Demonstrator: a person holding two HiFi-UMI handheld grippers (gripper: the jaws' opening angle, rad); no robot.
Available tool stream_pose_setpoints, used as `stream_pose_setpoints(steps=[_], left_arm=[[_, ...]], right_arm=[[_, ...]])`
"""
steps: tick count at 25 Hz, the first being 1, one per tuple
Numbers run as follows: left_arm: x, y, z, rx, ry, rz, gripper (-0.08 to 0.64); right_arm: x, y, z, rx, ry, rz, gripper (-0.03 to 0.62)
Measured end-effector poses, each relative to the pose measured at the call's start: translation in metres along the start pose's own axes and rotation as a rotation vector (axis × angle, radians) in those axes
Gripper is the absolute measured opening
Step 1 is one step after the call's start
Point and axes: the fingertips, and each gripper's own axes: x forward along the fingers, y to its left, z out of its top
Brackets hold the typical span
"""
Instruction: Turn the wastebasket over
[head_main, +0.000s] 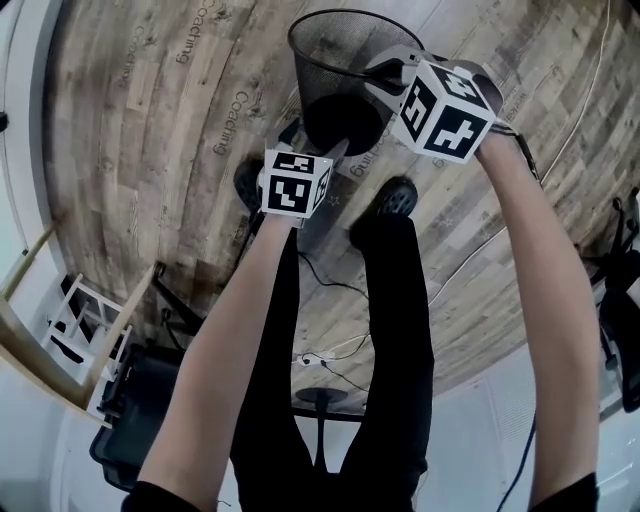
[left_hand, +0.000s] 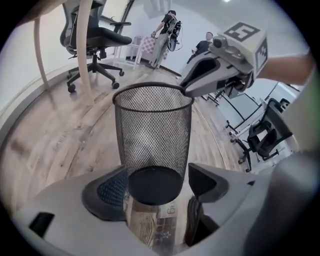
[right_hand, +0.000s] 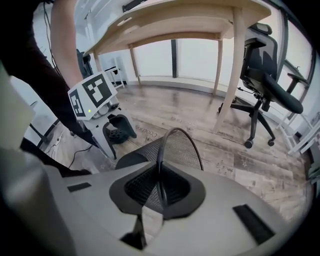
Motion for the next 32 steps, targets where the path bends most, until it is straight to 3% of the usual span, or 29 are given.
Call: stream_pose_setpoints(steps=[7,11,16,26,27,29,32], left_arm=[[-0.029,0.002,0.022,-0.143,-0.080,-0.074,0.402],[-0.042,0.002,0.021,-0.152,-0.084,-0.085,0.400],[-0.058,0.006,0.035,-0.264,-0.148,-0.128,0.400],[-0.062,0.012,0.055,-0.383,-0.201,-0.167,0.397],[-0.061,0.011,0.054,-0.379,-0.196,-0.169,0.381],[-0.060,0.008,0.050,-0.368,-0.182,-0.177,0.215],[-0.056,0.005,0.040,-0.374,-0.154,-0.185,0.189]], right_arm=[[-0.011,0.008,-0.005,-0.027,0.022,-0.038,0.055],[-0.011,0.032,-0.009,0.028,0.007,-0.022,0.055],[-0.007,0.065,-0.011,0.087,-0.013,0.006,0.055],[0.005,0.118,-0.017,0.157,-0.026,0.056,0.054],[0.006,0.123,-0.018,0.161,-0.027,0.061,0.054],[0.010,0.133,-0.019,0.171,-0.028,0.071,0.054],[0.015,0.148,-0.021,0.190,-0.029,0.085,0.054]])
